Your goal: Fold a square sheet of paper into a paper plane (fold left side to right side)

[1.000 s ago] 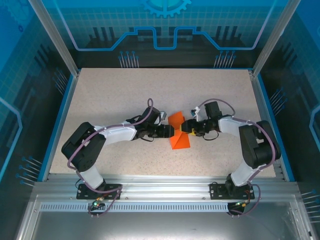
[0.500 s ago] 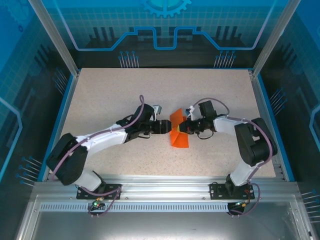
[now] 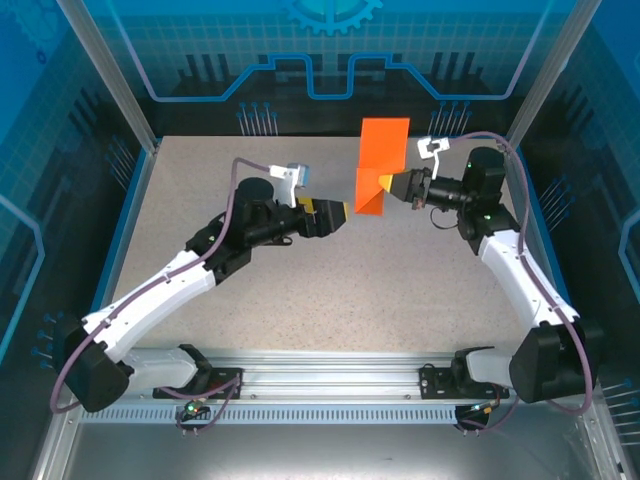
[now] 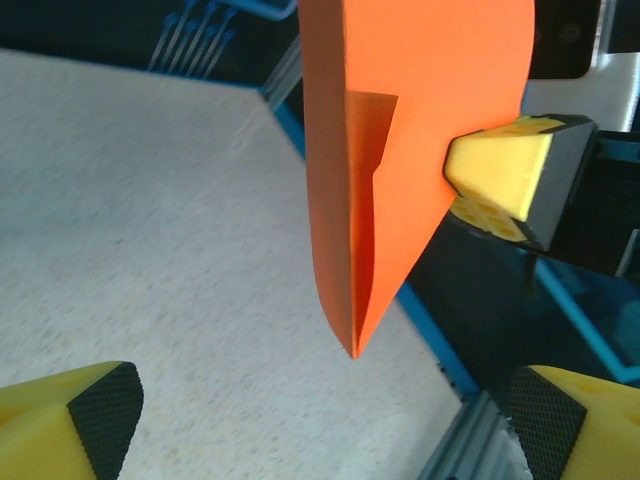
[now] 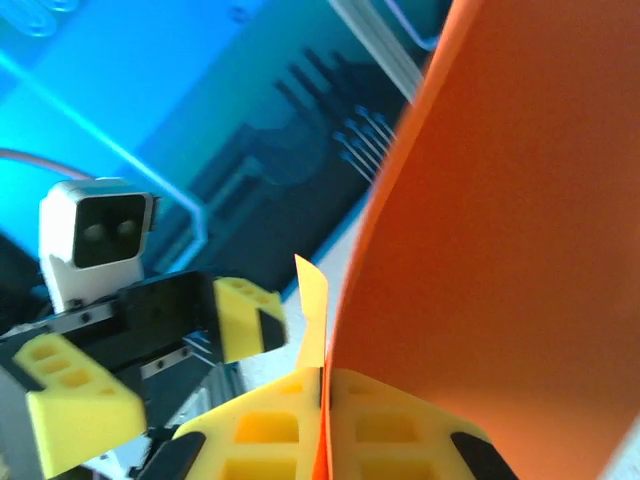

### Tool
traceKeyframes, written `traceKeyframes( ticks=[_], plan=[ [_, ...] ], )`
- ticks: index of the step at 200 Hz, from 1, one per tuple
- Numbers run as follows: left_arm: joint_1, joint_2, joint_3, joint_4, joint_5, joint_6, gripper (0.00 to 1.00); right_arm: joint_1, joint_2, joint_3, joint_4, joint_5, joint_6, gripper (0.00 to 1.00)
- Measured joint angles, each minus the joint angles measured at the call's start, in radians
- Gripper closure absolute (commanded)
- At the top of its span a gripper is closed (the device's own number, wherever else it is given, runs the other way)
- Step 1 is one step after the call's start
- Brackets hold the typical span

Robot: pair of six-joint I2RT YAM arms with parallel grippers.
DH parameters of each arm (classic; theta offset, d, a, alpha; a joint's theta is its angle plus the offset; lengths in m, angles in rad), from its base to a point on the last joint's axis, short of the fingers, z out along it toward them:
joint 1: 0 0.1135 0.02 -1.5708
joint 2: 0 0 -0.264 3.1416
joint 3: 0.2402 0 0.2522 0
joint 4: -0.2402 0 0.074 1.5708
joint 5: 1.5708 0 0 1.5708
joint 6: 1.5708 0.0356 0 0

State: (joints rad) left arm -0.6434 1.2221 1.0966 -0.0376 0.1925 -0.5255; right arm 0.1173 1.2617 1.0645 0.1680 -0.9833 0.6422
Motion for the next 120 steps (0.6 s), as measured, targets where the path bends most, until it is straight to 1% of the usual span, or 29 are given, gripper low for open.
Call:
traceKeyframes(
  ticks=[33,49,71,80,91,120],
  plan=[
    [0.010,0.000,0.021,0.073,0.117,0.001,0.02,0.011,-0.033,0.055,0.027,-0.071,0.048,0.96],
    [0.011,0.011,0.034,0.114,0.178,-0.002,0.06,0.031,-0.049,0.071,0.028,-0.094,0.066,0.96],
    [0.011,0.037,0.056,0.169,0.259,-0.024,0.13,0.069,-0.061,0.096,0.027,-0.114,0.077,0.95],
    [0.011,0.050,0.061,0.198,0.288,-0.035,0.17,0.085,-0.063,0.106,0.027,-0.122,0.081,0.95],
    [0.011,0.061,0.062,0.228,0.320,-0.055,0.25,0.100,-0.067,0.113,0.027,-0.126,0.085,0.95],
    [0.011,0.079,0.062,0.296,0.381,-0.105,0.50,0.114,-0.072,0.116,0.027,-0.129,0.099,0.95]
  ],
)
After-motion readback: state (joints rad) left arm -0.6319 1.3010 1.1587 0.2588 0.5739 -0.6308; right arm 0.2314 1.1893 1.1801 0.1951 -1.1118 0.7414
